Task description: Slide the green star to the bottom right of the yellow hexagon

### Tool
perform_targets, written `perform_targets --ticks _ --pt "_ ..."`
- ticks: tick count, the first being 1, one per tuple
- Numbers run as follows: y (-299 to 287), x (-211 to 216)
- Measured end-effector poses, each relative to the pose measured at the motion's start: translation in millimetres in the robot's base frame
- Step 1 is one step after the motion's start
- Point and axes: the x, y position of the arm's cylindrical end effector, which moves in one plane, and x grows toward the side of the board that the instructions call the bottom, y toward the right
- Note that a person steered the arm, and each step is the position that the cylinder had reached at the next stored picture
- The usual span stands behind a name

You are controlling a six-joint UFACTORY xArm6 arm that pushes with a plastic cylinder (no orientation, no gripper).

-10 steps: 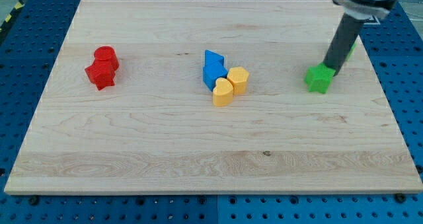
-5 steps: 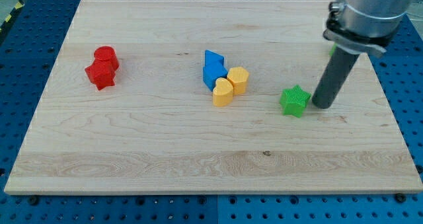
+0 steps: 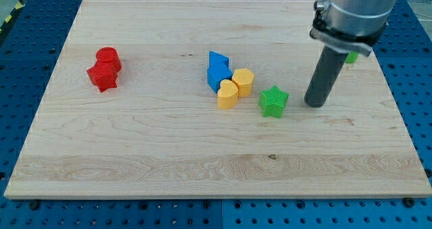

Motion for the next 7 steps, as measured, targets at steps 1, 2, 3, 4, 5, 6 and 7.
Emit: perform_targets --ticks 1,2,3,4,5,6,7 --pt "-4.2 -11.5" --pt "-14.7 -4.5" --pt "-29.7 12.1" --pt "-48.5 21.9" --pt "-68.2 30.4" --pt "-70.1 31.0" --pt "-50.7 31.0"
